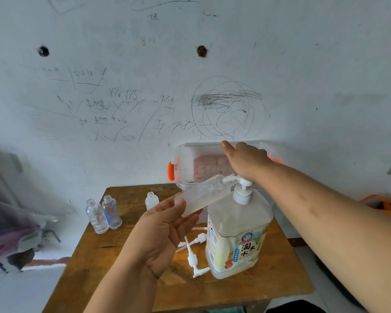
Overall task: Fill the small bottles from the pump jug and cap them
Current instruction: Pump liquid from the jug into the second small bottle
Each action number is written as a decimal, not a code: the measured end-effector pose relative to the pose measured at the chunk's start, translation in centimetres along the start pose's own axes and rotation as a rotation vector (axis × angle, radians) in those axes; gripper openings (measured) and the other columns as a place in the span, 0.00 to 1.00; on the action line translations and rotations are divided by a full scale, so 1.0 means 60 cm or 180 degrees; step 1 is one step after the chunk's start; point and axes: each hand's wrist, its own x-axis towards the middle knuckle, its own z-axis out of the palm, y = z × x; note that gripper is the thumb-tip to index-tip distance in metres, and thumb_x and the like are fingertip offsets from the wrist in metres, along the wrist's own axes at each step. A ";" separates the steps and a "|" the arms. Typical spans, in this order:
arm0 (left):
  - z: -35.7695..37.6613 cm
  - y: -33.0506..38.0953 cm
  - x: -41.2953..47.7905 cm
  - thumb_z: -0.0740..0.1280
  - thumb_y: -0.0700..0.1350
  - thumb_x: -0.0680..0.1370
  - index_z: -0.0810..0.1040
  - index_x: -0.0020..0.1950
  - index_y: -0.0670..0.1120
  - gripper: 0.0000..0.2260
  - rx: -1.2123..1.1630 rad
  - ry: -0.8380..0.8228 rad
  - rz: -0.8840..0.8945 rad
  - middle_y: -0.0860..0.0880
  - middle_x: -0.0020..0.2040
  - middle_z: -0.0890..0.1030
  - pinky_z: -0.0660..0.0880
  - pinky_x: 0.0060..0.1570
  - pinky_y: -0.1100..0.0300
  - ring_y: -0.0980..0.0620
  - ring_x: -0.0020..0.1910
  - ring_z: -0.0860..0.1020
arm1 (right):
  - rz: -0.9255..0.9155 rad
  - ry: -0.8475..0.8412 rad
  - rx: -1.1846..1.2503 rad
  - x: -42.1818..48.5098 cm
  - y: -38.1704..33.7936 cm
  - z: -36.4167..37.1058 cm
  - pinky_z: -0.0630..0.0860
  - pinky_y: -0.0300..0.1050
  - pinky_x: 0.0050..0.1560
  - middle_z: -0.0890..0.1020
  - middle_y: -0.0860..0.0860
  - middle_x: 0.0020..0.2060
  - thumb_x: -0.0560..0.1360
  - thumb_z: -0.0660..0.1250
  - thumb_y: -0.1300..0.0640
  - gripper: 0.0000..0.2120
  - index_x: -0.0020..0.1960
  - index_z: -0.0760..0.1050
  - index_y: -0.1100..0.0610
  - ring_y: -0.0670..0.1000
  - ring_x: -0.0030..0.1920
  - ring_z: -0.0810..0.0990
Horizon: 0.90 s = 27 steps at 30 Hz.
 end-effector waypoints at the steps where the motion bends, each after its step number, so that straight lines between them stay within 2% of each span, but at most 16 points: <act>1: -0.001 -0.002 0.002 0.67 0.36 0.68 0.78 0.58 0.35 0.18 -0.0020 -0.0050 -0.0010 0.36 0.53 0.84 0.80 0.48 0.48 0.37 0.51 0.84 | 0.0003 -0.0001 -0.0019 0.000 0.000 0.000 0.64 0.57 0.66 0.70 0.60 0.64 0.84 0.43 0.55 0.20 0.75 0.56 0.52 0.62 0.64 0.69; 6: -0.009 -0.007 0.008 0.67 0.36 0.69 0.77 0.59 0.34 0.19 -0.0207 -0.0223 -0.0196 0.34 0.54 0.83 0.79 0.49 0.46 0.36 0.52 0.83 | -0.0030 0.0018 -0.0084 0.006 0.001 0.006 0.65 0.58 0.65 0.69 0.60 0.65 0.83 0.43 0.54 0.21 0.76 0.53 0.51 0.62 0.64 0.70; 12: -0.016 -0.018 0.011 0.67 0.38 0.71 0.73 0.61 0.33 0.20 -0.0466 -0.0177 -0.0514 0.30 0.56 0.80 0.79 0.48 0.45 0.34 0.54 0.82 | -0.0022 -0.0025 -0.0073 -0.005 -0.002 -0.002 0.63 0.58 0.67 0.69 0.61 0.66 0.84 0.44 0.54 0.20 0.75 0.56 0.52 0.62 0.65 0.69; 16: -0.013 -0.024 0.009 0.64 0.39 0.77 0.72 0.60 0.33 0.14 -0.0636 -0.0170 -0.0738 0.28 0.55 0.80 0.81 0.45 0.45 0.35 0.49 0.84 | -0.0037 -0.0026 -0.0076 -0.005 -0.002 -0.002 0.63 0.58 0.67 0.69 0.61 0.66 0.84 0.44 0.53 0.21 0.75 0.56 0.52 0.62 0.66 0.68; 19: -0.015 -0.029 0.011 0.63 0.40 0.79 0.72 0.61 0.33 0.14 -0.0782 -0.0220 -0.0931 0.28 0.56 0.79 0.80 0.45 0.44 0.36 0.46 0.84 | -0.0042 -0.0017 -0.0053 -0.004 -0.001 -0.001 0.63 0.58 0.67 0.69 0.60 0.67 0.84 0.43 0.53 0.21 0.75 0.57 0.52 0.62 0.66 0.68; 27: -0.018 -0.036 0.018 0.61 0.41 0.80 0.69 0.68 0.34 0.18 -0.0939 -0.0265 -0.1182 0.28 0.59 0.78 0.78 0.48 0.40 0.36 0.56 0.79 | -0.0034 -0.0081 -0.0015 -0.014 -0.002 -0.006 0.63 0.56 0.67 0.69 0.60 0.66 0.84 0.44 0.53 0.20 0.75 0.56 0.51 0.62 0.66 0.68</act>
